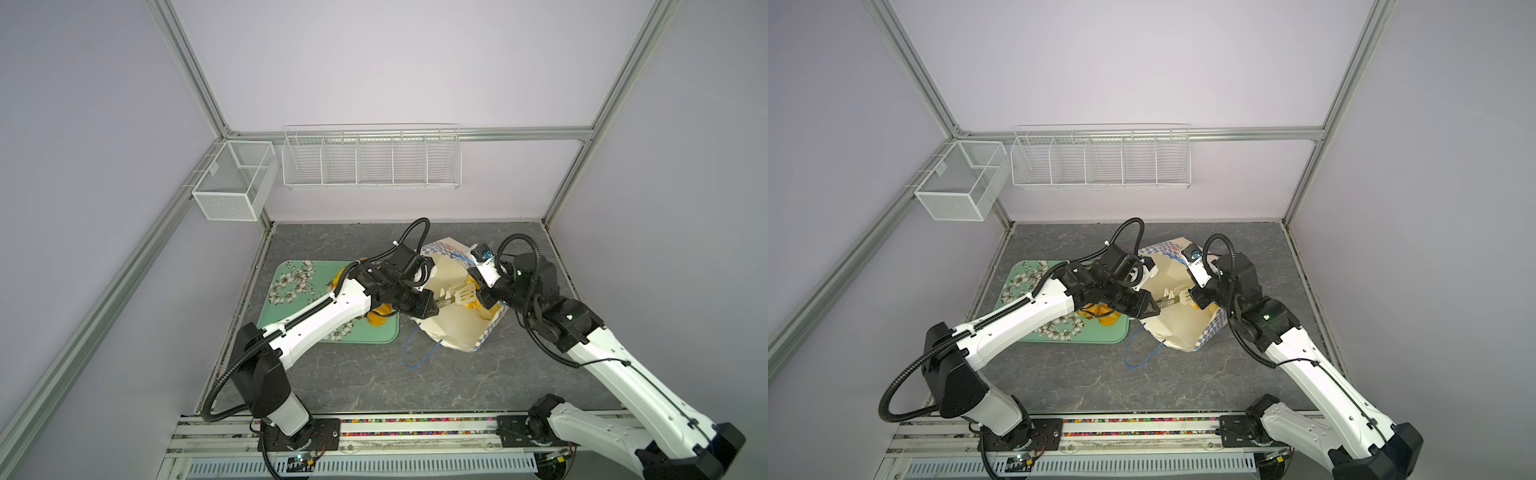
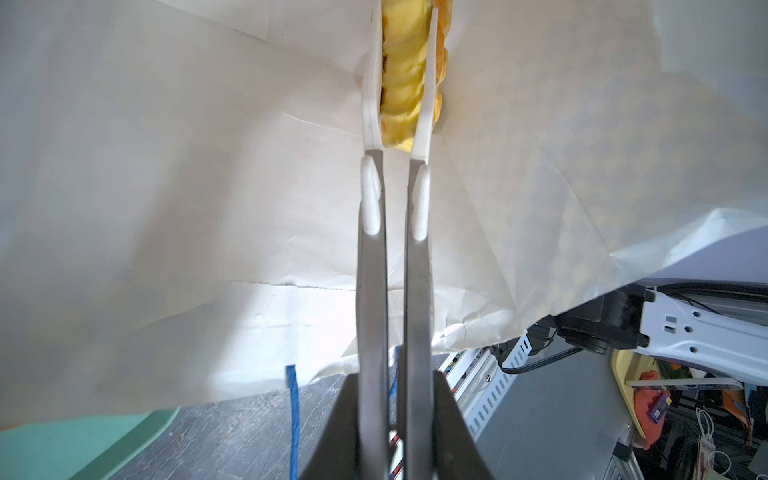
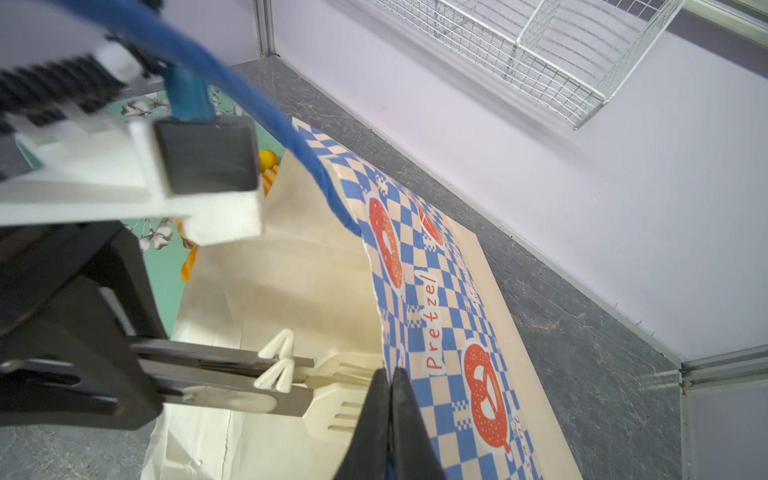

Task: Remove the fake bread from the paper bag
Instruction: 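Clamp the ridged bread with the tongs and lift it out of the bag, then carry the clamped ridged bread with the left gripper over the tray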

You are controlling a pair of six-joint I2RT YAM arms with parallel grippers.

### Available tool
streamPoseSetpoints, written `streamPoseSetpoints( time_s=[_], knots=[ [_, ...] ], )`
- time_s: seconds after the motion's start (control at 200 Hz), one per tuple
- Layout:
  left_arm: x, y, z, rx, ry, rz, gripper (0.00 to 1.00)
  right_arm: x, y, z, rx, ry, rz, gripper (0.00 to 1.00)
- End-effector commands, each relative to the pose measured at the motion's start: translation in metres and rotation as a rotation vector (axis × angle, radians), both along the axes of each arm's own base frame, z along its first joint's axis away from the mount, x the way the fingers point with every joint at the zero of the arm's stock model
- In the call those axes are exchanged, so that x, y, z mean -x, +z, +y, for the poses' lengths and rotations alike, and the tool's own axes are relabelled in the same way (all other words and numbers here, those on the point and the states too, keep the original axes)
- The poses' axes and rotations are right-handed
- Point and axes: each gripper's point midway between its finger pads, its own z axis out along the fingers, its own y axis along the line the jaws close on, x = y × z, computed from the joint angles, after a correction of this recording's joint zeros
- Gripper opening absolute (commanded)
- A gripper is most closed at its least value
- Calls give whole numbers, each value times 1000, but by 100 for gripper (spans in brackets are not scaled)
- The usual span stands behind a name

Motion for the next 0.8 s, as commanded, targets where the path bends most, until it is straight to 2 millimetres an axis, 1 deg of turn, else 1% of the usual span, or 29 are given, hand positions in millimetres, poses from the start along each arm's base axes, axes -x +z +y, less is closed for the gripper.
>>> streamPoseSetpoints(
  time_s=[0.0,0.22,0.275,0.38,0.555,0.795],
  knots=[
    [3,23,16,1,2,-75,2,-4,-6,-6,-4,-56,24,7],
    [20,23,60,-103,27,-110,1,-8,-3,-11,-26,-101,21,7],
    [26,26,70,-111,33,-120,0,-9,-4,-11,-26,-112,24,7],
    [35,35,88,-118,47,-146,0,-13,-4,-14,-28,-141,32,7],
    [45,54,123,-120,105,-226,0,-19,-7,-14,-45,-172,44,7],
    [52,86,186,-195,271,-344,0,-25,-11,-13,-42,-189,63,7]
  ],
)
